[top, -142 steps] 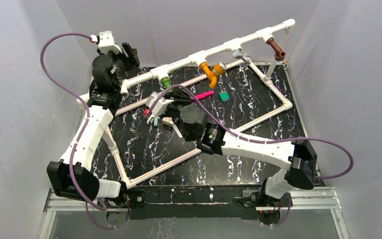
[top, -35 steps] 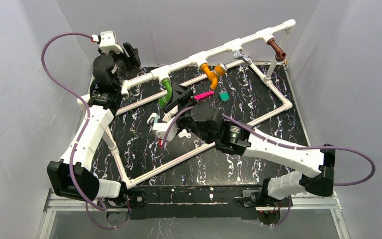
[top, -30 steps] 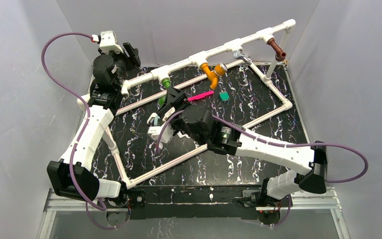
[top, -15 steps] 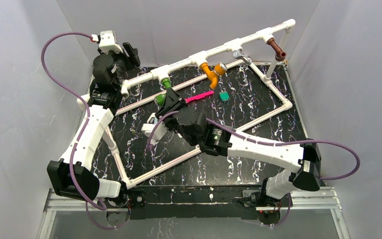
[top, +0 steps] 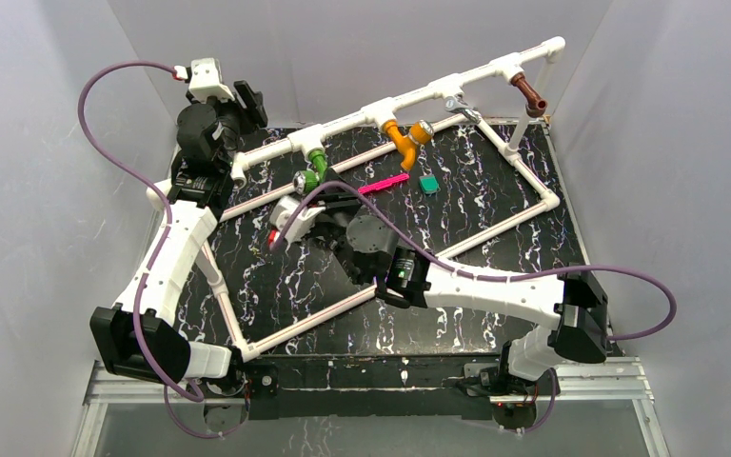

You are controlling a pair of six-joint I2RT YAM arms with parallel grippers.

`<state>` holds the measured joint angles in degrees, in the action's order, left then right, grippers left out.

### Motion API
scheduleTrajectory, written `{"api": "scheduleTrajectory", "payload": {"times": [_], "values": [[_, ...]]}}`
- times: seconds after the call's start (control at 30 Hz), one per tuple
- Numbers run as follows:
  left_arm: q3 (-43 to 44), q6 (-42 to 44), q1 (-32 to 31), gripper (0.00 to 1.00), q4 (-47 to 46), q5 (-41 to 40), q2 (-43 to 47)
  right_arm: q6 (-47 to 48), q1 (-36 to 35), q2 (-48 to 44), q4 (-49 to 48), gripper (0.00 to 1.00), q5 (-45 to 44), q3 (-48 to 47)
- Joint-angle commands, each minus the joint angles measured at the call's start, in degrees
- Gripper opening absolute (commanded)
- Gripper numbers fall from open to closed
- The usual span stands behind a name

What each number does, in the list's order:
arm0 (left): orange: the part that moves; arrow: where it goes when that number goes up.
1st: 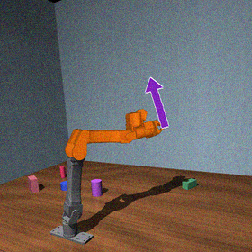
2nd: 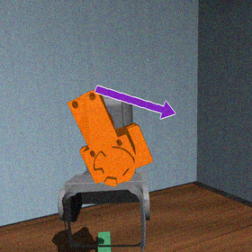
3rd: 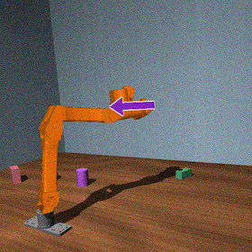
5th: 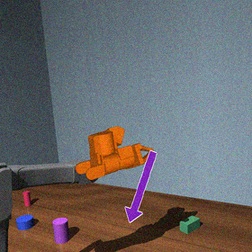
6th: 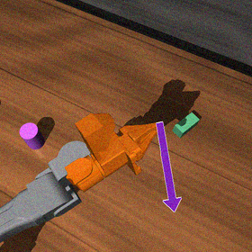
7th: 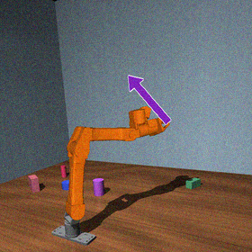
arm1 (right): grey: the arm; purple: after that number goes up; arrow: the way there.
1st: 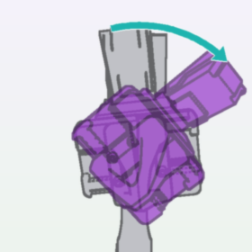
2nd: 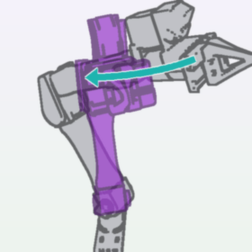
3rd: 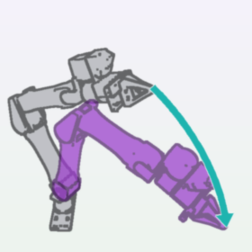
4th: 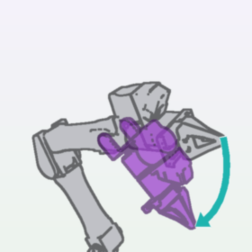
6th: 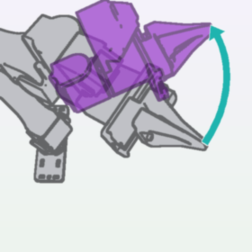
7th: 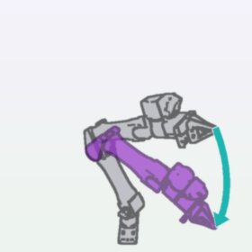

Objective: Install the water faucets

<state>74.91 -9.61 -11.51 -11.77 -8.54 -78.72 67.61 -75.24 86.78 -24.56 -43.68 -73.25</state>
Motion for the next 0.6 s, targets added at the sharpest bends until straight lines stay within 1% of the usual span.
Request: {"api": "scheduleTrajectory", "payload": {"times": [0.0, 0.17, 0.27, 0.37, 0.57], "values": [[-8.9, 0.5, -1.1, 0.59, 18.5, -0.7, -9.7, -35.6, -0.5, -1.5, -16.0, 0.01, -1.8, 0.2], [-9.0, 0.4, -1.1, 0.59, 18.5, -0.5, -9.5, -58.8, -0.4, -3.8, -23.1, 0.01, -6.1, 3.9], [-8.9, 0.4, -1.1, 0.59, 18.5, -0.5, -9.5, -73.5, 0.2, -5.5, -24.4, 0.01, -9.0, 6.6], [-9.0, 0.4, -1.1, 0.59, 18.5, -0.5, -9.3, -91.4, 1.7, -7.5, -21.5, 0.01, -11.2, 9.0], [-9.0, 0.2, -1.1, 0.59, 18.5, -0.3, -9.0, -125.8, 3.6, -9.6, -13.8, 0.01, -10.9, 12.5]]}}
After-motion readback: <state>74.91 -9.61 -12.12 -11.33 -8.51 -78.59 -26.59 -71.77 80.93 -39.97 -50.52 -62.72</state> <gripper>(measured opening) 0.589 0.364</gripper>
